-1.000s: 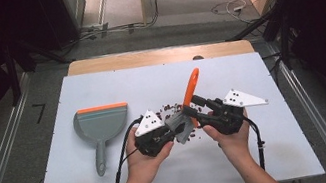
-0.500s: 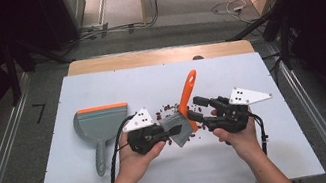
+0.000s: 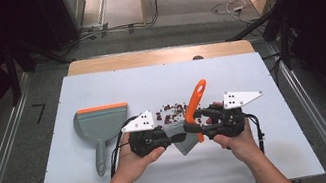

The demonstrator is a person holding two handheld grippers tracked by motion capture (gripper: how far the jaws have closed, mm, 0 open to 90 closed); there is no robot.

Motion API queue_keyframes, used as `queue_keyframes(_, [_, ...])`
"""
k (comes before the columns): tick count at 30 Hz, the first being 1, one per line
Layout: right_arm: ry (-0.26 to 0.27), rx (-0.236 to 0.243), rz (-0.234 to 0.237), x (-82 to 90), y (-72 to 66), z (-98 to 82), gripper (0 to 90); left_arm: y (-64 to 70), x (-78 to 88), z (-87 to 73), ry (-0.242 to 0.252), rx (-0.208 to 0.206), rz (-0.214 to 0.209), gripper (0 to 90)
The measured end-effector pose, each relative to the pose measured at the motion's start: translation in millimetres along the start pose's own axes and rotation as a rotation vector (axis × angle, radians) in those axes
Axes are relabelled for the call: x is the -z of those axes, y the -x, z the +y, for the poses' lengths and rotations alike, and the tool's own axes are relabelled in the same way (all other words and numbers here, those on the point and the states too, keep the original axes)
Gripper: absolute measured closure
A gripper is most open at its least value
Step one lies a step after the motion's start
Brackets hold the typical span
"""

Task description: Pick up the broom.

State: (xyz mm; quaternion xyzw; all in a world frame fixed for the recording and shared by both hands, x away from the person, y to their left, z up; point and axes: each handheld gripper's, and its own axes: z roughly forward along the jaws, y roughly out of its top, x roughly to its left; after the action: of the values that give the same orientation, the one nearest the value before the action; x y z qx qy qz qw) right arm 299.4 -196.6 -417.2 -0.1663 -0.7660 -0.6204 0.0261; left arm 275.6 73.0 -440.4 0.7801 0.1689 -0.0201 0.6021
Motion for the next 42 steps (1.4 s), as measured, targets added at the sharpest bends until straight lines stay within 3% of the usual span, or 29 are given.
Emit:
queue_keyframes(6, [-0.007,0.010,0.049,-2.3,-0.5,-2.3,53.6,1.1,-1.4,0.0,-0.002,0.003,-0.024,86.4])
queue_keyframes(18, [-0.028,0.004,0.090,-0.6,-0.1,-3.4,67.5,-2.4,-1.0,-0.9,0.004,0.020,-0.080,86.0])
queue_keyframes(20, [-0.034,0.008,0.076,0.0,-0.6,-3.2,67.9,-0.9,-1.2,-0.6,0.006,0.013,-0.032,81.3])
queue_keyframes(23, [-0.043,0.002,0.044,0.6,0.5,-3.2,68.0,2.9,0.5,0.9,0.009,0.012,0.069,59.3])
queue_keyframes(26, [-0.038,-0.006,0.009,3.8,2.1,-3.0,68.0,3.8,6.2,1.2,-0.001,0.034,0.112,35.4])
queue_keyframes(31, [-0.031,-0.025,-0.079,12.5,6.9,-1.4,68.1,6.1,17.3,1.0,0.024,0.041,0.205,12.2])
queue_keyframes(35, [-0.035,-0.037,-0.157,17.8,10.3,-1.8,68.1,7.2,28.4,0.6,0.038,0.039,0.245,4.8])
queue_keyframes(37, [-0.034,-0.050,-0.190,20.8,13.1,-1.9,68.2,7.3,31.7,0.3,0.041,0.035,0.245,1.6])
queue_keyframes(42, [-0.049,-0.076,-0.284,28.5,21.2,-2.2,68.2,8.7,49.3,-2.9,0.048,0.031,0.281,0.0])
